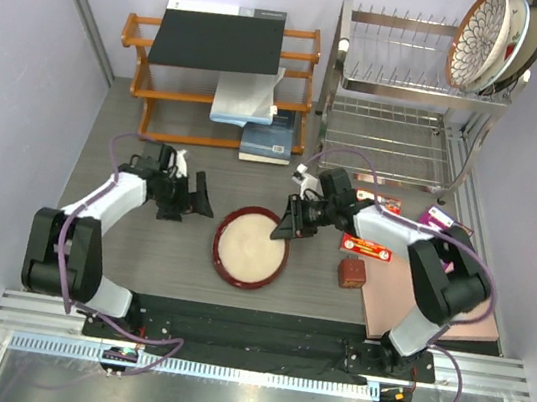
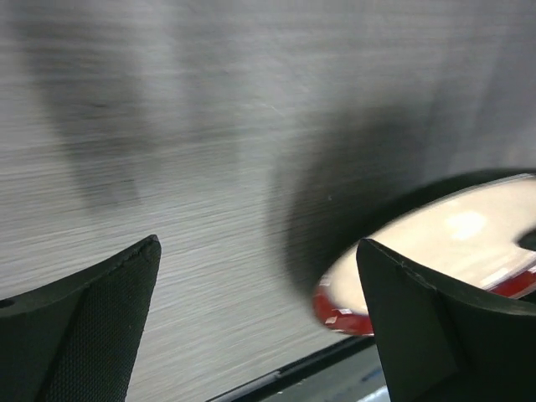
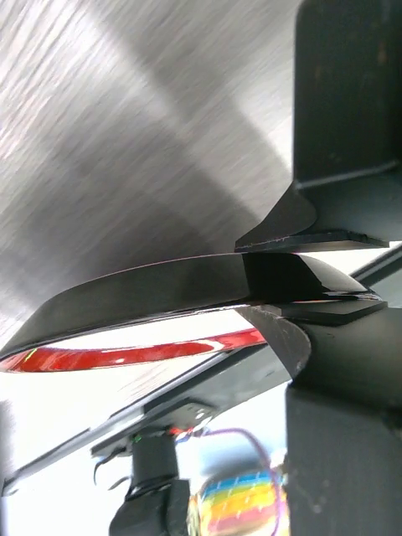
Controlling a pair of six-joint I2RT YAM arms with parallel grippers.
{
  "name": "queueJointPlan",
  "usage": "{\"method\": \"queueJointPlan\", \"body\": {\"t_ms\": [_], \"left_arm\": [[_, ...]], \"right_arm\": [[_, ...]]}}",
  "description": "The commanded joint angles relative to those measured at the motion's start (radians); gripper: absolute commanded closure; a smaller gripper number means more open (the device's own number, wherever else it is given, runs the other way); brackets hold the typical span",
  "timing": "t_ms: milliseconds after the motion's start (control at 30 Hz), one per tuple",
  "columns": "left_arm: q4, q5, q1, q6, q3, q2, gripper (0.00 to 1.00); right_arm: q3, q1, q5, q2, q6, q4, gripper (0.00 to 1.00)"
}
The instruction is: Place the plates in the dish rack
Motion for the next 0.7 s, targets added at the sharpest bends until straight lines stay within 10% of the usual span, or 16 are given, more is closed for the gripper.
{"method": "queueJointPlan", "body": {"t_ms": [0, 333, 667], "left_arm": [[-0.086, -0.094, 0.062, 0.112, 0.097, -0.137, 0.0], [-0.052, -0.047, 0.117, 0.1, 0.209, -0.271, 0.0], [0.054, -0.077, 0.109, -0.107, 0.142, -0.147, 0.01]], "right_arm": [[0.091, -0.048, 0.018, -0.197, -0.161, -0.208, 0.99], [0.545, -0.074, 0.228, -0.42, -0.447, -0.508, 0.99], [1.202, -0.14, 0.821, -0.241, -0.491, -0.25, 0.99]]}}
